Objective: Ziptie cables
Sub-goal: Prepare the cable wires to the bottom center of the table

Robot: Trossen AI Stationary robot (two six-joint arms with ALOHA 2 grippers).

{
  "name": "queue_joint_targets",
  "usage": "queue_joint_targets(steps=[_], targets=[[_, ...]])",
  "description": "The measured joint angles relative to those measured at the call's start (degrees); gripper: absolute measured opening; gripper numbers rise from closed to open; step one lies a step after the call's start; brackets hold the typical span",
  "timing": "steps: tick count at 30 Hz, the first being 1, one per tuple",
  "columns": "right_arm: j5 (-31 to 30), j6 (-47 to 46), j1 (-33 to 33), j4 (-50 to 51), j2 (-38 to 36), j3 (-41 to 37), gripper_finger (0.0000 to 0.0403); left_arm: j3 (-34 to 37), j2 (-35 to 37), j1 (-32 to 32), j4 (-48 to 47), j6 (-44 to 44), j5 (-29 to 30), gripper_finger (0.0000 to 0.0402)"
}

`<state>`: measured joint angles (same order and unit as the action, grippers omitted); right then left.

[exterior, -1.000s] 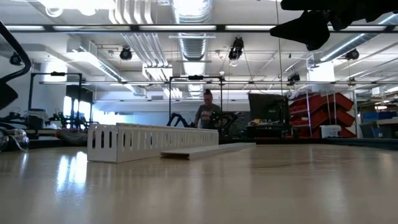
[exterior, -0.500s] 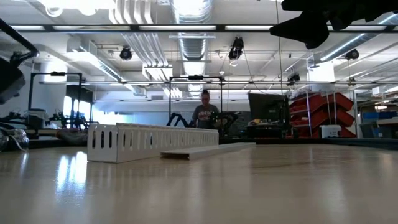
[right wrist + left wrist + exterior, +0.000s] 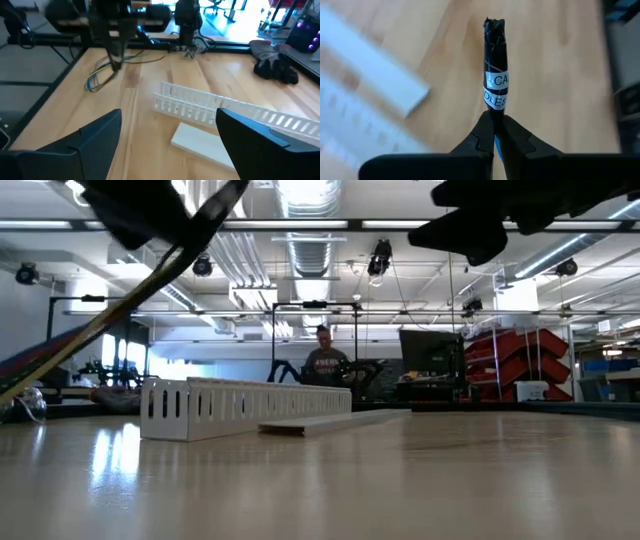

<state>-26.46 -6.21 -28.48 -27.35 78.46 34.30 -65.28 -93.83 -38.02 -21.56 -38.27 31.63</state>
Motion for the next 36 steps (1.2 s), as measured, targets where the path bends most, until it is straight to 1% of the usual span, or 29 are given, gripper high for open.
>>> queue_joint_targets(steps=[3,6,9,11,15,20,24,29,33,36], targets=[[0.8,1.7,0.0,0.1,4.2,3.2,0.0297,1.4,-0.4,1.9,9.9,7.6,0.0,0.0],[1.7,3.7,0.0,0.3,7.0,6.0,0.0285,3.3,-1.6,3.8,18.3,14.3,-0.6,0.0],[3.6,5.4,0.0,0.4,8.1,8.2,0.0273,4.8,-2.8,5.9,24.6,17.2,-1.0,0.0],[4.1,5.4,0.0,2.1,8.1,8.9,0.0265,5.3,-4.0,7.3,26.2,17.2,-1.0,0.0],[4.0,3.4,0.0,10.6,6.7,9.4,0.0251,5.3,-6.7,8.8,26.9,17.2,-1.0,0.0],[2.9,-6.8,0.3,26.2,3.8,9.6,0.0228,5.3,-10.0,10.1,31.9,16.8,-1.1,0.0],[-1.5,-16.5,0.4,41.6,2.7,9.6,0.0207,5.1,-11.1,10.9,36.1,16.2,-1.1,0.0],[-7.2,-33.2,0.6,62.8,2.6,9.5,0.018,5.0,-11.1,11.6,37.4,15.3,-1.1,0.0],[-9.3,-45.9,0.8,71.5,2.6,9.3,0.0161,5.0,-11.2,12.3,39.3,15.4,-1.1,0.0],[-10.8,-51.2,0.8,74.2,2.6,8.8,0.0148,5.0,-11.9,13.1,39.3,15.5,-1.1,0.0]])
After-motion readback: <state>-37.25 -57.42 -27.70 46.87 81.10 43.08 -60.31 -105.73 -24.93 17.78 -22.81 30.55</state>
